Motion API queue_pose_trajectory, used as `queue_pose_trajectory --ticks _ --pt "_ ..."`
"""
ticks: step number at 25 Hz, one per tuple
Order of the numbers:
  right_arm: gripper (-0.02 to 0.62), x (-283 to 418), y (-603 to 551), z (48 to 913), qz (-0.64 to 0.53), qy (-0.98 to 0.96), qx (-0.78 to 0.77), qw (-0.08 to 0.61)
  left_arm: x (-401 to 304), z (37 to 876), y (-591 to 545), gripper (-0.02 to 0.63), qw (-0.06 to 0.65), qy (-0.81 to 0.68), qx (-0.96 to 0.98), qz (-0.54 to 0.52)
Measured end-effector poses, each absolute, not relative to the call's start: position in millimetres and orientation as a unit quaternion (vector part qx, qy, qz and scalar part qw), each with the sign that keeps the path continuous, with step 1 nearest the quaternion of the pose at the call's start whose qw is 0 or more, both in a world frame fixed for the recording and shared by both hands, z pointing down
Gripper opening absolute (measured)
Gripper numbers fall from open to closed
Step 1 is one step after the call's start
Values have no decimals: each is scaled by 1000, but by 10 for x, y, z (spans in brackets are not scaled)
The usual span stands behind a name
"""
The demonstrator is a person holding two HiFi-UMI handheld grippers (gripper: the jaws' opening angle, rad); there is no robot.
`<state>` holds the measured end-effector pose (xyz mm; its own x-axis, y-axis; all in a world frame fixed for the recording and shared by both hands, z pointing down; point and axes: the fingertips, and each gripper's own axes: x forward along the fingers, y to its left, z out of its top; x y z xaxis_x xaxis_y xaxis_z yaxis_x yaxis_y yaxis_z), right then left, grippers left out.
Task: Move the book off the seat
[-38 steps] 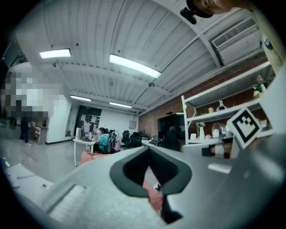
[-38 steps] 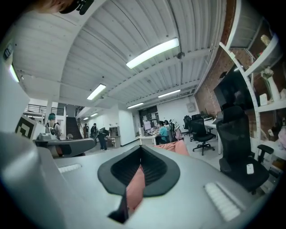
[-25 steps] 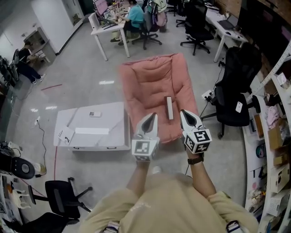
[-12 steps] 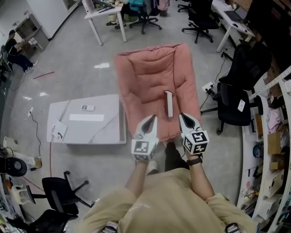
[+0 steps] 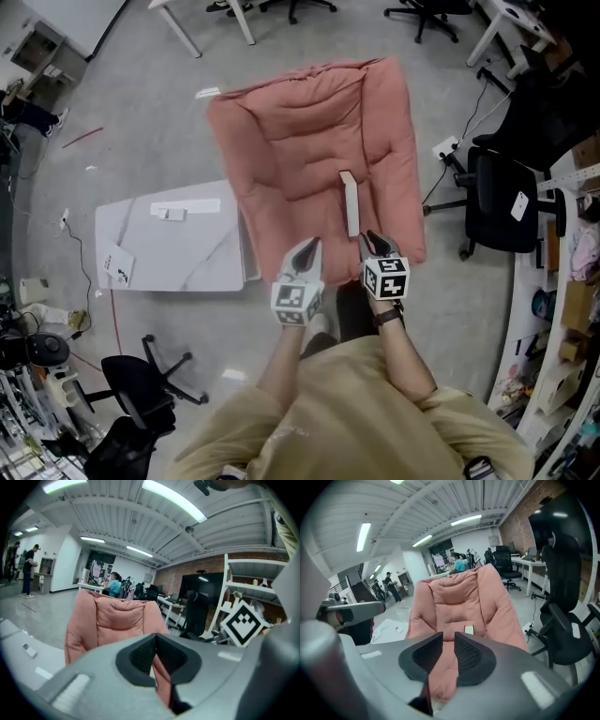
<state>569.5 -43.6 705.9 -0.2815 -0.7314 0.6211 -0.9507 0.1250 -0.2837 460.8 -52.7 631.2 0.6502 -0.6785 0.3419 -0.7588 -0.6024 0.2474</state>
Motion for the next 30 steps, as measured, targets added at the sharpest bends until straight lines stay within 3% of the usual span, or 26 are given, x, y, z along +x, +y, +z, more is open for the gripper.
queue_pose_trajectory --ticks 4,22,30 --pt "98 5735 -542 7654 370 -714 559 203 4692 6710 -774 3 228 -409 874 127" --pt "405 5821 -1442 9641 410 -685 539 267 4885 8121 -1525 3 308 -433 833 154" --pt "414 5790 -1817 10165 404 -685 541 272 4923 8528 -1683 3 319 -434 828 154"
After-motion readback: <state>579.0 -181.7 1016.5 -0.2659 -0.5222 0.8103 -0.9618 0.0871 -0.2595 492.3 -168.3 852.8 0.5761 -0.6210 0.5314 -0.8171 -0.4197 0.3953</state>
